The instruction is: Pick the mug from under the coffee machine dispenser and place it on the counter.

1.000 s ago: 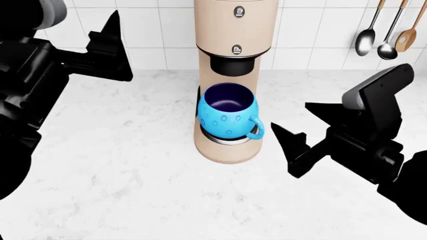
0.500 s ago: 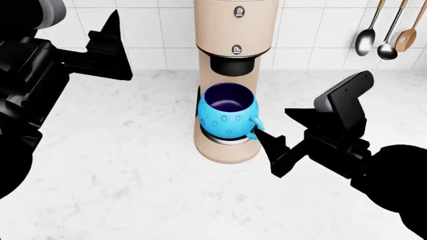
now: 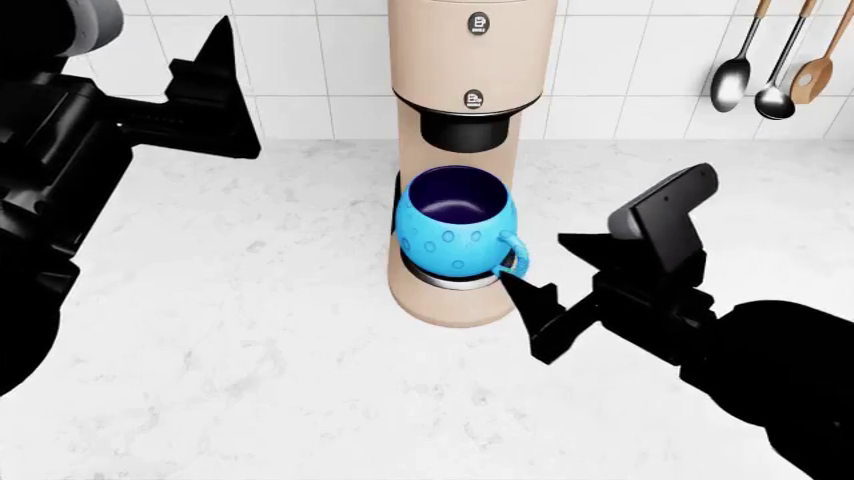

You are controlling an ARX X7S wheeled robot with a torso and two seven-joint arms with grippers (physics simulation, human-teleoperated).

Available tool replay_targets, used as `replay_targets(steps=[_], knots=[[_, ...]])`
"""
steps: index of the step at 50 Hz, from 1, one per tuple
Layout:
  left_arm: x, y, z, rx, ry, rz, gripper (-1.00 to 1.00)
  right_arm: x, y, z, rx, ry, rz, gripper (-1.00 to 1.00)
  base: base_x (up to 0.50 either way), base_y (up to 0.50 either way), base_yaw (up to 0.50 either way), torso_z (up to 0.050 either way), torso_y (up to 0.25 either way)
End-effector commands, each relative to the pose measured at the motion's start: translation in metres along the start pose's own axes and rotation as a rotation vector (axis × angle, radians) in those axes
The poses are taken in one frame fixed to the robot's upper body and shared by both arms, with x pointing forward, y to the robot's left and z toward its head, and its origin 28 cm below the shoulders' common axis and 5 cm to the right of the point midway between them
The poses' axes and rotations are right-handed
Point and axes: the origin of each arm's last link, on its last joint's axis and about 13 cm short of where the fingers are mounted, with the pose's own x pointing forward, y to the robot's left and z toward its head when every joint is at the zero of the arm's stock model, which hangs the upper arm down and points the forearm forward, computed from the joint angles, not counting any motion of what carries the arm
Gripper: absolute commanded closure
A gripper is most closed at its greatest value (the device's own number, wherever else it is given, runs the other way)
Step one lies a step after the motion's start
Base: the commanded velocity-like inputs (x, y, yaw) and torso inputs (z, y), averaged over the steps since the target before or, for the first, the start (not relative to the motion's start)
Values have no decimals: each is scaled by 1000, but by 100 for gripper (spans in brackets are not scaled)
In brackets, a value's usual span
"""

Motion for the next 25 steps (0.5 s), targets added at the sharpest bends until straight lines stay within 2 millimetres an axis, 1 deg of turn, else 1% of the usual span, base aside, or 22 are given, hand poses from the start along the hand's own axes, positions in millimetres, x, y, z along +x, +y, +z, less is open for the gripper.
replay_targets(steps=[1,11,25], knots=[[2,0,-1,3,-1,2,-100,9,-4,-6,13,5,4,-100,0,0,0,0,0],[2,1,-2,0,0,5,-100,17,-4,-7,13,14,13,-100,0,0,0,0,0],[0,3,-3,-5,0,9,-100,21,-3,-7,-1,29,21,-100,0,0,0,0,0]])
